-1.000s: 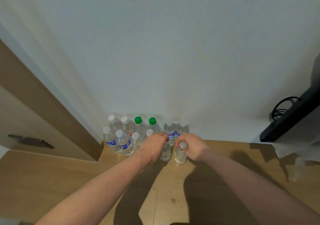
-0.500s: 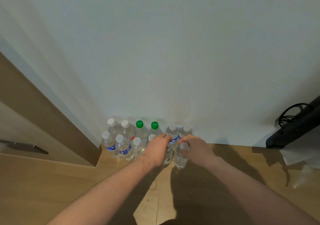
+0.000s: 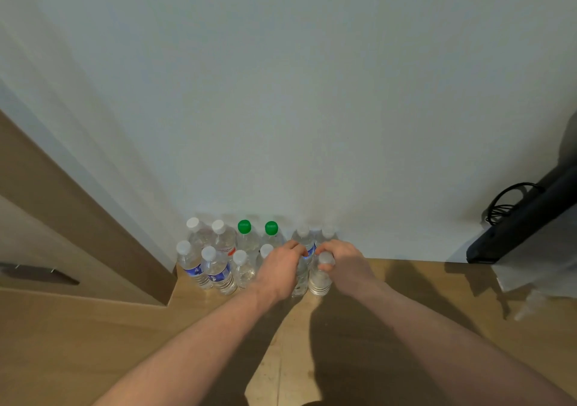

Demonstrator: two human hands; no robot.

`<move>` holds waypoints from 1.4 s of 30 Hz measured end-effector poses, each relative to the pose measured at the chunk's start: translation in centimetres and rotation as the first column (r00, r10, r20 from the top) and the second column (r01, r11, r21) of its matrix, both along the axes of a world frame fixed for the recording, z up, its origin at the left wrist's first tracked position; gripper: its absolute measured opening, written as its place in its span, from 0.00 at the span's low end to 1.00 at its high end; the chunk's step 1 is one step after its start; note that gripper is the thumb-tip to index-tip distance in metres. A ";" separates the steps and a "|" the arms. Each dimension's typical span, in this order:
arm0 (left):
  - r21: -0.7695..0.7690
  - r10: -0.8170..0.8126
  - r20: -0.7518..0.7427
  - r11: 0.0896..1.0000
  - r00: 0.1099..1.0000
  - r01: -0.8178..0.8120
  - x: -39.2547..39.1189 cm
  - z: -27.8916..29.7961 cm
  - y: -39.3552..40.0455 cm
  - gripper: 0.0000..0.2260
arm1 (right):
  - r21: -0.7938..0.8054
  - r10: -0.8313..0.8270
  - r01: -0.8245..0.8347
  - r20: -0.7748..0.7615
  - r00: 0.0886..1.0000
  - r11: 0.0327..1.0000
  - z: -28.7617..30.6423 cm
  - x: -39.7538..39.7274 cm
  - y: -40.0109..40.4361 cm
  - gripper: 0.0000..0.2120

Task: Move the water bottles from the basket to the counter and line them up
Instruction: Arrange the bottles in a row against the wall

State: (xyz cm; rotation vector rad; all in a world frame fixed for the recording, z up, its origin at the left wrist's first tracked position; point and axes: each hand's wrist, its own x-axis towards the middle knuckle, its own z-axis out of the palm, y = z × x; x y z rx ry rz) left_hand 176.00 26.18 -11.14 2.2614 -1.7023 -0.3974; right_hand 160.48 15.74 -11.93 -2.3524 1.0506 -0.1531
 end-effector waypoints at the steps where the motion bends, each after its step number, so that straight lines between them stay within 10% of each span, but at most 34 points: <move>1: 0.004 0.010 0.004 1.000 1.000 -0.010 0.0 0.0 -0.1 0.29 | 0.002 -0.004 0.004 0.021 1.000 1.000 -0.1 0.0 0.2 0.16; 19: 0.100 0.066 -0.024 0.993 0.998 -0.064 -0.6 -2.5 3.5 0.45 | 0.050 0.078 -0.078 0.006 0.997 0.996 -1.5 -1.4 1.7 0.32; 42: -0.004 0.212 0.004 0.977 0.977 -0.212 -5.1 -2.5 4.5 0.39 | 0.187 0.248 -0.224 -0.119 0.961 0.957 4.6 -5.1 4.3 0.43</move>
